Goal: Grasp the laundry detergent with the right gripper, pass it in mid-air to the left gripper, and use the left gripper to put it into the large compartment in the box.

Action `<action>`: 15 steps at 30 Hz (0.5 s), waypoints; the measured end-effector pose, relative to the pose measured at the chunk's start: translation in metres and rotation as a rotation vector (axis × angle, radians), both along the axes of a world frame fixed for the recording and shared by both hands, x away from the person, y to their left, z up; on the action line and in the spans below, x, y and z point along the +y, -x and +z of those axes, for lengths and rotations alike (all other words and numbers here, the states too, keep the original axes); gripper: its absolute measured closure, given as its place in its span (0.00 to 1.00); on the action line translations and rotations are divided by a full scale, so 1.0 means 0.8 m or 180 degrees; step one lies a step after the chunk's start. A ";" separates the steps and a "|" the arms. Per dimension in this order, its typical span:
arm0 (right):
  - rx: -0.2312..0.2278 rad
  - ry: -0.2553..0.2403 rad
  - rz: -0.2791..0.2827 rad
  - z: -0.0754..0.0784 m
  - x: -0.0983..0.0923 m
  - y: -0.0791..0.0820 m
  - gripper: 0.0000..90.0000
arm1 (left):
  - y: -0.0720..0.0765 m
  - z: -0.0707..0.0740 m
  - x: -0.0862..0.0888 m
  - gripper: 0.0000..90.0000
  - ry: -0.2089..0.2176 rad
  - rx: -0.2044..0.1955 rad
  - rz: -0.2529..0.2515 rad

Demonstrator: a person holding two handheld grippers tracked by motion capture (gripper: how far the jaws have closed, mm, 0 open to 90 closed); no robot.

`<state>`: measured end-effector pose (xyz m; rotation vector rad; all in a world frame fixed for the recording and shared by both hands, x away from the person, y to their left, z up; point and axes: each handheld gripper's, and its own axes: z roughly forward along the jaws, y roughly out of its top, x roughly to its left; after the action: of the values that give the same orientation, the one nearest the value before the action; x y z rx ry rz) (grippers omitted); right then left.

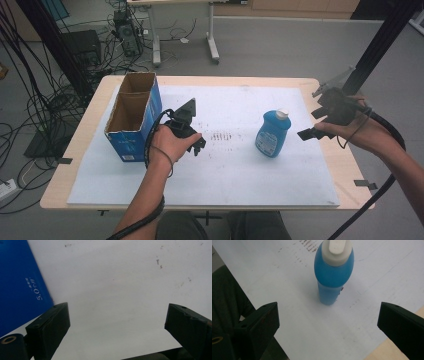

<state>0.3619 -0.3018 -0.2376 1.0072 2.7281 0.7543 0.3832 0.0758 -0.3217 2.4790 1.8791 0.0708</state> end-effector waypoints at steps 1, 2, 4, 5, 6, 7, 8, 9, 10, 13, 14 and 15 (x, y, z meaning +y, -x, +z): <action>0.0000 0.0000 0.0000 0.000 0.000 0.000 0.04 | 0.000 0.000 0.000 0.07 0.0000 0.0000 0.0000; -0.0006 -0.0034 -0.0003 -0.006 -0.001 0.000 0.05 | 0.000 -0.001 0.000 0.07 -0.0002 0.0004 -0.0002; -0.0046 -0.0088 -0.0016 -0.014 -0.004 0.001 0.04 | 0.001 -0.002 0.001 0.07 -0.0009 0.0006 0.0006; -0.0073 -0.0103 -0.0027 -0.018 -0.005 0.002 0.04 | 0.001 -0.002 0.001 0.07 -0.0007 0.0007 0.0003; -0.0105 -0.0152 -0.0029 -0.026 -0.007 0.003 0.04 | 0.002 -0.003 0.002 0.07 -0.0013 -0.0007 0.0019; -0.0105 -0.0152 -0.0029 -0.026 -0.007 0.003 0.04 | 0.002 -0.003 0.002 0.07 -0.0013 -0.0007 0.0019; -0.0168 -0.0186 -0.0045 -0.036 -0.009 0.005 0.04 | 0.002 -0.002 0.003 0.07 -0.0025 -0.0013 0.0017; -0.0180 -0.0198 -0.0057 -0.040 -0.010 0.005 0.04 | 0.002 -0.002 0.004 0.07 -0.0021 -0.0018 0.0032; -0.0205 -0.0209 -0.0070 -0.046 -0.011 0.005 0.04 | 0.002 -0.001 0.004 0.07 -0.0023 -0.0023 0.0025; -0.0252 -0.0248 -0.0091 -0.054 -0.013 0.006 0.04 | 0.002 -0.001 0.004 0.07 -0.0027 -0.0036 0.0027; -0.0305 -0.0289 -0.0099 -0.061 -0.013 0.007 0.04 | 0.002 -0.001 0.004 0.07 -0.0025 -0.0043 0.0020; -0.0333 -0.0303 -0.0108 -0.064 -0.013 0.008 0.04 | 0.003 -0.002 0.004 0.07 -0.0025 -0.0047 0.0017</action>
<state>0.3558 -0.3118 -0.2891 1.0001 2.6021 0.9118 0.3812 0.0786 -0.3229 2.4718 1.8835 0.0964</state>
